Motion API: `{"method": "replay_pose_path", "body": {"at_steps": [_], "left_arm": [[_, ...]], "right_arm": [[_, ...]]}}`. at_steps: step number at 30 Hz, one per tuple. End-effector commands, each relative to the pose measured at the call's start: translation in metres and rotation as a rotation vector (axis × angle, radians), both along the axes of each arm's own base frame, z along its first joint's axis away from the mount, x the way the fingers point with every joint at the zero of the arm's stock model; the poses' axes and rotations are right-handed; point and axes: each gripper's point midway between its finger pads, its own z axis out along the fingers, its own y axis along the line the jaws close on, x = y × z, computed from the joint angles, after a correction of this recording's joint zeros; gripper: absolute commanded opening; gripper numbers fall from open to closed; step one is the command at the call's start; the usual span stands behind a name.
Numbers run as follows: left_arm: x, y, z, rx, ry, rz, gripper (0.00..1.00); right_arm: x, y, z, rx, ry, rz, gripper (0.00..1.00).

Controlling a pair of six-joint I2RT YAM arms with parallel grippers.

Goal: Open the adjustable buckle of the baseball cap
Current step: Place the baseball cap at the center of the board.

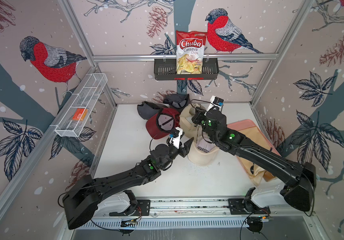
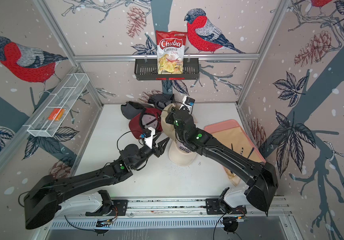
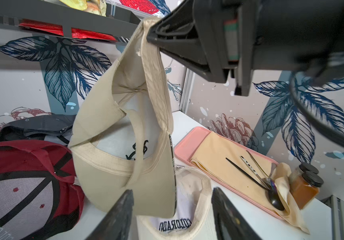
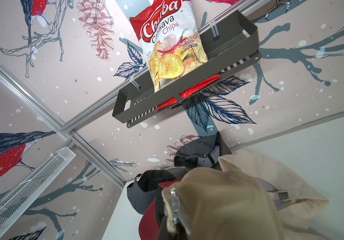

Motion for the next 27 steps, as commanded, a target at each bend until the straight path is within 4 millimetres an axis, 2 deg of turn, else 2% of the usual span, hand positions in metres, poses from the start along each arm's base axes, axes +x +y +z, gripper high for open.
{"method": "replay_pose_path", "body": {"at_steps": [1,5,10,17,23,27], "left_arm": [[0.005,-0.008,0.032,-0.132,-0.098,0.022,0.63],[0.017,-0.014,0.021,-0.139,-0.112,0.064,0.65],[0.034,-0.016,0.005,-0.056,-0.089,0.141,0.65],[0.034,-0.01,-0.006,0.039,-0.121,0.166,0.65],[0.033,-0.001,-0.006,0.109,-0.159,0.191,0.65],[0.04,0.005,-0.011,0.118,-0.136,0.156,0.66]], "right_arm": [[0.001,-0.007,0.007,0.051,0.001,-0.074,0.0],[-0.005,-0.005,0.009,0.068,0.006,-0.091,0.0],[-0.011,-0.004,0.012,0.071,-0.001,-0.091,0.0],[-0.012,0.001,0.01,0.056,-0.001,-0.07,0.0],[-0.011,0.006,0.011,0.043,-0.01,-0.045,0.0],[-0.012,0.007,0.011,0.042,-0.01,-0.037,0.0]]}}
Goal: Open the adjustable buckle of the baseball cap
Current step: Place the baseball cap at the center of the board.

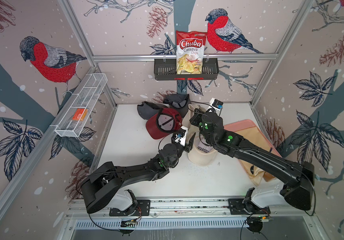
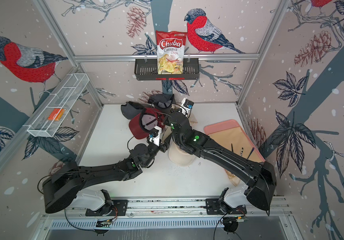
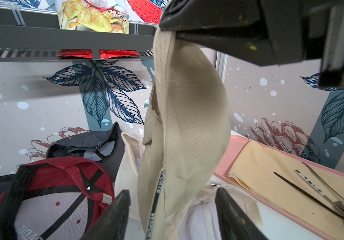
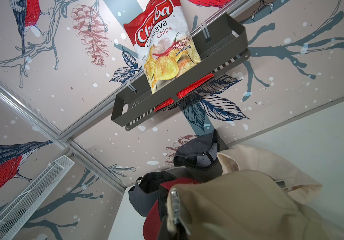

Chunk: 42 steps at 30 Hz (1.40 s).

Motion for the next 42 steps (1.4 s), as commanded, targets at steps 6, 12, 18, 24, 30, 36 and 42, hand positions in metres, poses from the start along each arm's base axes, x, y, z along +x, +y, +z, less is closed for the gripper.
{"method": "replay_pose_path", "body": {"at_steps": [6,12,18,24,30,36,42], "left_arm": [[0.011,-0.013,-0.012,0.018,0.039,-0.144,0.51],[0.008,-0.019,-0.017,0.008,0.076,-0.205,0.07],[-0.005,-0.002,-0.021,-0.033,0.146,-0.222,0.0],[-0.014,0.021,-0.017,-0.057,0.248,-0.23,0.0],[-0.016,0.056,-0.021,-0.138,0.417,-0.301,0.0],[-0.033,0.077,-0.042,-0.223,0.613,-0.382,0.0],[-0.045,0.096,-0.054,-0.422,0.744,-0.431,0.0]], "right_arm": [[0.001,0.005,0.009,0.02,-0.025,0.02,0.0],[0.004,0.006,0.005,0.022,-0.017,0.037,0.0],[0.004,0.011,-0.002,0.011,-0.037,0.102,0.1],[0.005,0.016,-0.005,-0.007,-0.062,0.179,0.42],[0.003,0.004,0.013,-0.062,-0.159,0.227,0.66],[0.008,-0.028,-0.004,-0.137,-0.132,0.237,0.69],[0.007,-0.08,-0.045,-0.21,-0.037,0.172,0.71]]}}
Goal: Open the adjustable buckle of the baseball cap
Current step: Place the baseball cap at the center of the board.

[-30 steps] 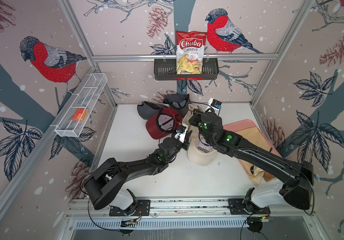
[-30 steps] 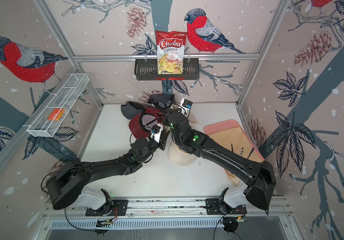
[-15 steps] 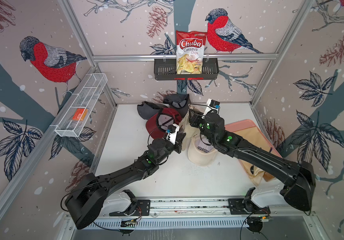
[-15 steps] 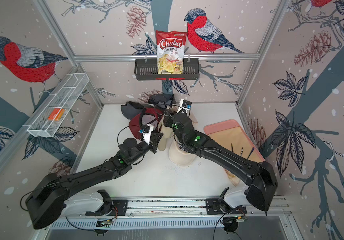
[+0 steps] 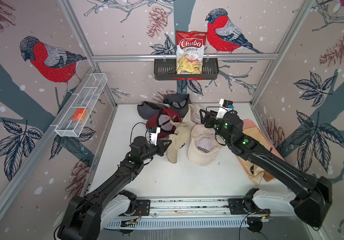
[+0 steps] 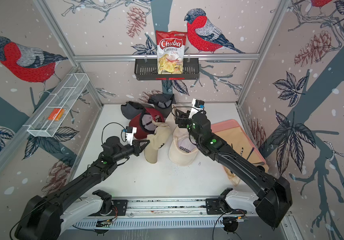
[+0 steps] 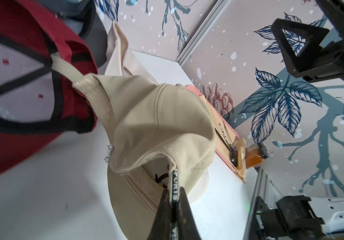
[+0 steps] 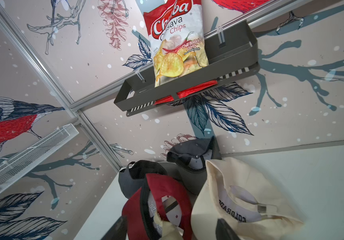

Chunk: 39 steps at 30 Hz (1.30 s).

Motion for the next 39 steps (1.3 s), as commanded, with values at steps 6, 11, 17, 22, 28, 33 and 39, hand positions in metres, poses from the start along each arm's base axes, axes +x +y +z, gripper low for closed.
{"method": "replay_pose_path", "body": {"at_steps": [6,11,17,22,28,33,39], "left_arm": [[-0.022,-0.005,0.001,-0.286,0.18,-0.081,0.0],[-0.024,-0.002,-0.011,-0.316,0.257,-0.061,0.0],[-0.022,0.024,-0.069,-0.091,0.405,0.136,0.0],[-0.026,0.05,-0.097,0.063,0.475,0.273,0.0],[-0.025,0.064,-0.114,0.17,0.514,0.333,0.18],[-0.019,0.081,-0.109,0.309,0.491,0.383,0.34],[-0.006,0.092,-0.086,0.364,0.417,0.441,0.49]], "right_arm": [[-0.01,-0.059,-0.065,-0.031,0.158,-0.045,0.71],[-0.016,-0.078,-0.103,-0.048,0.261,-0.062,0.71],[-0.019,-0.096,-0.154,-0.034,0.404,-0.081,0.72],[-0.02,-0.108,-0.179,-0.093,0.461,-0.107,0.72],[-0.019,-0.109,-0.2,-0.103,0.526,-0.09,0.73],[-0.017,-0.112,-0.212,-0.146,0.545,-0.087,0.73],[-0.01,-0.117,-0.222,-0.187,0.565,-0.108,0.72]]}}
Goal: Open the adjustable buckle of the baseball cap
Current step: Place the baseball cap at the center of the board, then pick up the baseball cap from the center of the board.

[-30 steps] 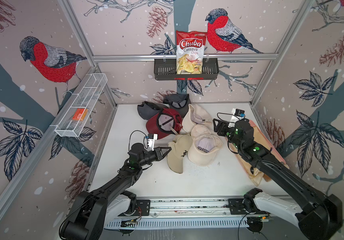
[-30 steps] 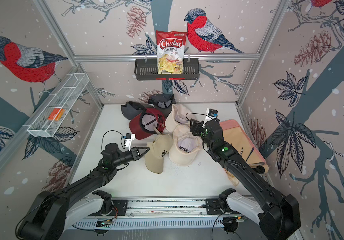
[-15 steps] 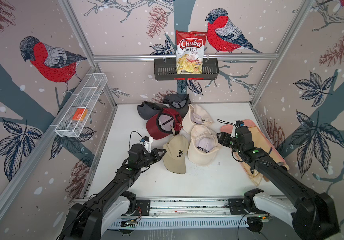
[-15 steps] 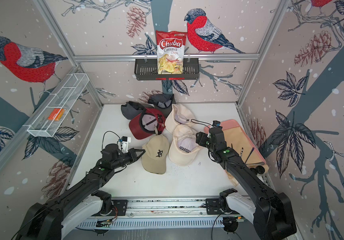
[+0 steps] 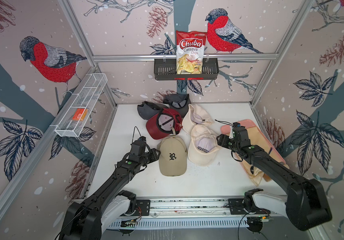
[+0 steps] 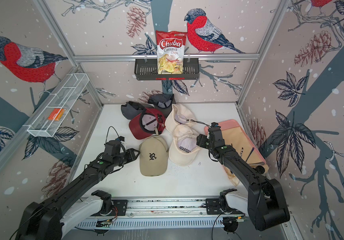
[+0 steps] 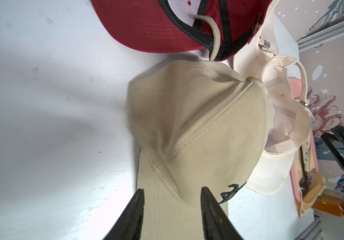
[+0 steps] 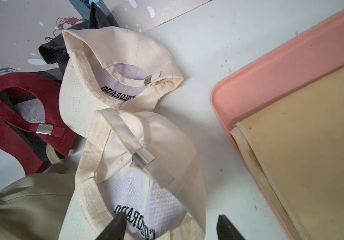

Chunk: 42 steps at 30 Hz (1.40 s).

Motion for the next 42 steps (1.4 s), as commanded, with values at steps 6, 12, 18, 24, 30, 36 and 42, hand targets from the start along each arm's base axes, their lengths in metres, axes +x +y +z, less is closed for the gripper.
{"method": "replay_pose_path", "body": {"at_steps": [6,12,18,24,30,36,42], "left_arm": [[0.022,0.005,0.054,0.127,-0.181,-0.033,0.51],[0.041,-0.022,0.094,0.204,-0.327,-0.158,0.51],[0.055,-0.043,0.114,0.242,-0.427,-0.24,0.52],[0.067,-0.056,0.128,0.243,-0.508,-0.277,0.52],[0.074,-0.07,0.139,0.226,-0.559,-0.315,0.52],[0.072,-0.073,0.156,0.21,-0.612,-0.321,0.52],[0.069,-0.09,0.192,0.156,-0.697,-0.349,0.52]], "right_arm": [[0.01,-0.004,-0.017,-0.099,0.008,0.032,0.71],[0.026,-0.005,-0.028,-0.168,0.011,0.057,0.69],[0.043,0.002,-0.041,-0.196,0.031,0.089,0.65],[0.052,0.014,-0.043,-0.209,0.017,0.137,0.52],[0.054,0.024,-0.034,-0.235,-0.026,0.186,0.25],[0.046,0.033,0.001,-0.27,-0.134,0.221,0.1],[0.028,0.043,0.067,-0.239,-0.349,0.269,0.03]]}}
